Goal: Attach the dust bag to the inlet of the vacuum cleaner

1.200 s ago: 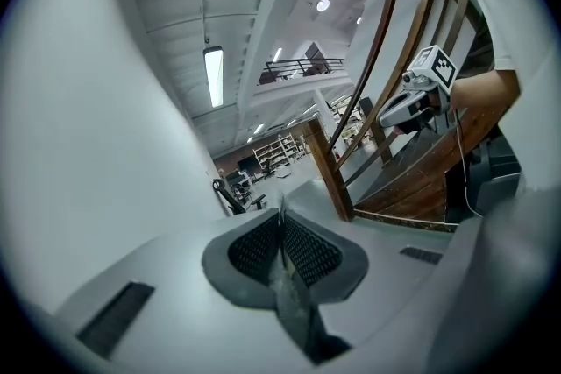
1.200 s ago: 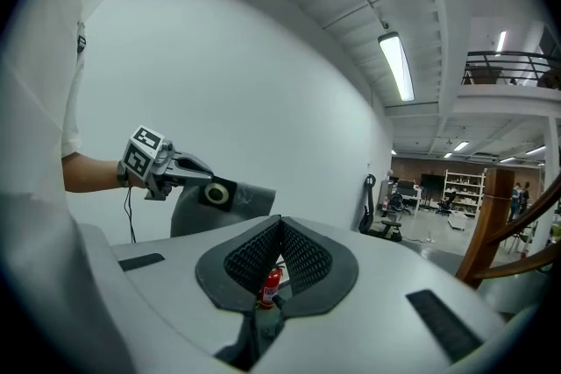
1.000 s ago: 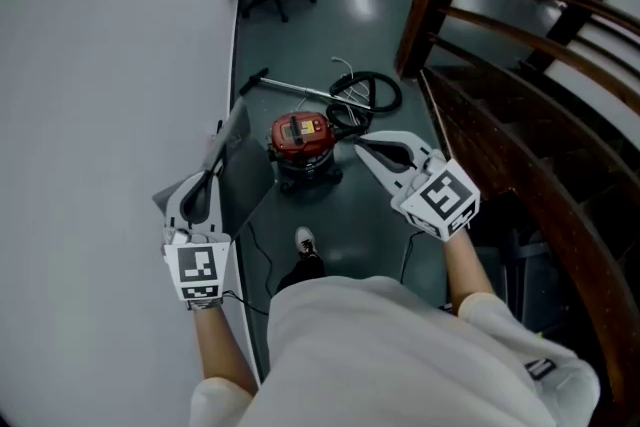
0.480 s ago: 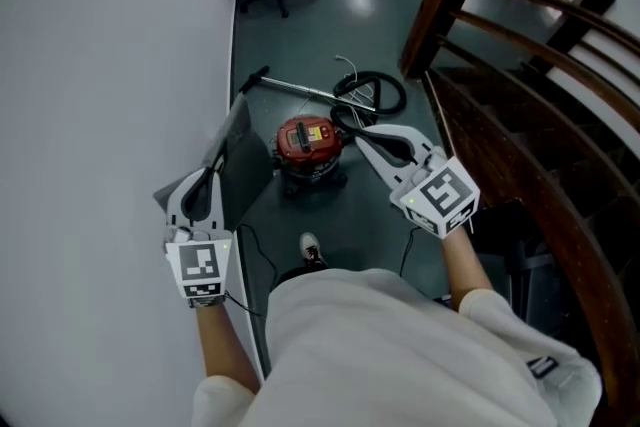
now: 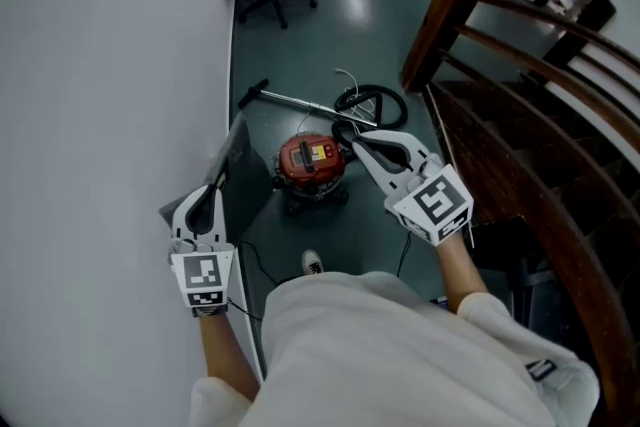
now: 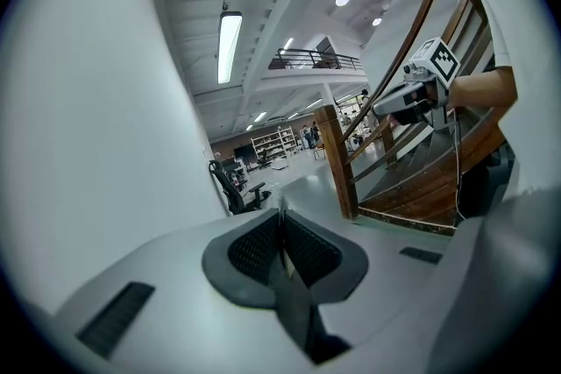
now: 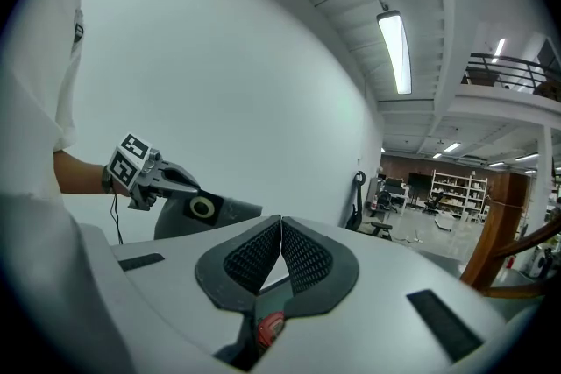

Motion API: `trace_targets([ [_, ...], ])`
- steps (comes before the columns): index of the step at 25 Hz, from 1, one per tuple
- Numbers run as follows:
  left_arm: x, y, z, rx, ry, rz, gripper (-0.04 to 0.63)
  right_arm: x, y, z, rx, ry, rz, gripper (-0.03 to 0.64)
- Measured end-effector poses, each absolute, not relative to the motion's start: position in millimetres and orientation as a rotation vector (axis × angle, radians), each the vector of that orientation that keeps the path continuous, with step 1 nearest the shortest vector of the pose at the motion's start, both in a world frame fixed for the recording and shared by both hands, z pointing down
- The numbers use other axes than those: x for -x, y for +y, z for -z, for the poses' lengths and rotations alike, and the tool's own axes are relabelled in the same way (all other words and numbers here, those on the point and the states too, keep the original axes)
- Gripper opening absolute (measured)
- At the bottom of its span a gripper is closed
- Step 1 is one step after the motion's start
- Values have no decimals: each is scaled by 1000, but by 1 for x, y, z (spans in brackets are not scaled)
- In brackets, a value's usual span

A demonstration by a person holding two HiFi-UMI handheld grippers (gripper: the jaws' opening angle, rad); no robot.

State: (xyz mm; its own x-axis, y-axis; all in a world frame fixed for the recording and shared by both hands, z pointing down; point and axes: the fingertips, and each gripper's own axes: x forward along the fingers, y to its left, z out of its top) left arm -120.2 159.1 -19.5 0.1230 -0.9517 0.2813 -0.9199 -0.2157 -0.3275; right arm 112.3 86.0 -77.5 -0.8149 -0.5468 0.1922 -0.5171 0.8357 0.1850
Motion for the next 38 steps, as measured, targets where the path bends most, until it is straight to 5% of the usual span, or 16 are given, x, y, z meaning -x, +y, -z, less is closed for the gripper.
trace_targets([
  [38, 210, 23, -148, 2308, 2315, 565, 21, -47, -46, -155, -523, -2587, -259, 29],
])
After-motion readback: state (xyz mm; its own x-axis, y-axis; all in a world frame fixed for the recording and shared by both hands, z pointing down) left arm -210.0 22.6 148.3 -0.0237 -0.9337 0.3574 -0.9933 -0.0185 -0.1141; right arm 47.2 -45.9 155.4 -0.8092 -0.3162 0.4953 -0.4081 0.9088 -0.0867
